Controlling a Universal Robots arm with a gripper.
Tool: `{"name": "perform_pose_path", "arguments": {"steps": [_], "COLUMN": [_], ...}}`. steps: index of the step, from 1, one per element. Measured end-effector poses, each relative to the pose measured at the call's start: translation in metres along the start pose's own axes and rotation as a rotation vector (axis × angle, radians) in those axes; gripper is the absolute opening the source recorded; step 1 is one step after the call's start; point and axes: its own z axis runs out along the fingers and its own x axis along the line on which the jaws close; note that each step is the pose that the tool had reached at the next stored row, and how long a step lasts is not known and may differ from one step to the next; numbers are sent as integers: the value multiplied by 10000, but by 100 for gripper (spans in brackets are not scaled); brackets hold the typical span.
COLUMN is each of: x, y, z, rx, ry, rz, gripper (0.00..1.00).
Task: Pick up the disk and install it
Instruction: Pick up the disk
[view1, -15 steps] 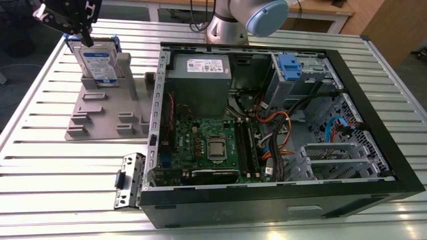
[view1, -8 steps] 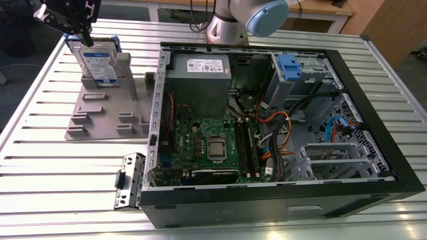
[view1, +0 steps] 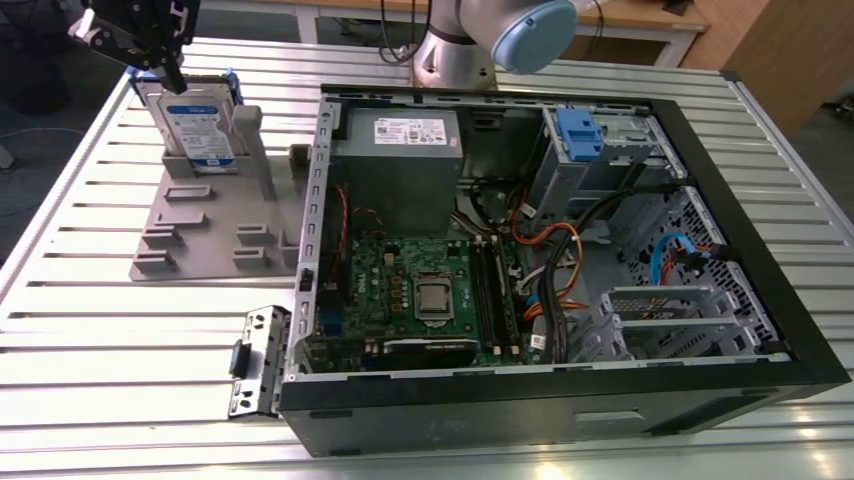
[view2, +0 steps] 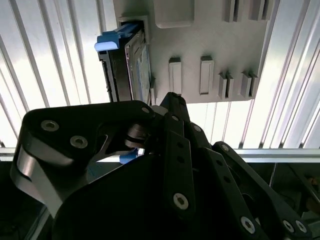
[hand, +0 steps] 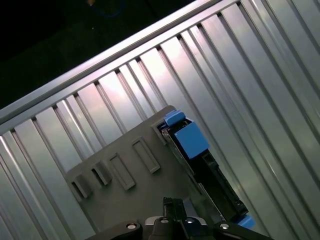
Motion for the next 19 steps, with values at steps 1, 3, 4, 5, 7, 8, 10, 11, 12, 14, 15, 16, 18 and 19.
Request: {"name": "perform_pose_path", "arguments": {"steps": [1,3,4,5,7,8,10,11,12,14,15,16,18,19], "x": [0,0,0,0,0,0,0,0,0,0,0,0,0,0], "y": [0,0,0,0,0,0,0,0,0,0,0,0,0,0], "z": [0,0,0,0,0,0,0,0,0,0,0,0,0,0], "rx": [-2,-5,-6,-8,-10,-12,-15,-17,-18,-21,-23,-25,-28,-29], "ry": [1,3,4,5,7,8,10,11,12,13,15,16,17,19], "rz": [-60,-172,-230,-287,-400,-457,-573,-630,-687,-800,-857,-913,-1033,-1090], "gripper": [10,10,10,10,10,10,10,10,10,10,10,10,10,10]}}
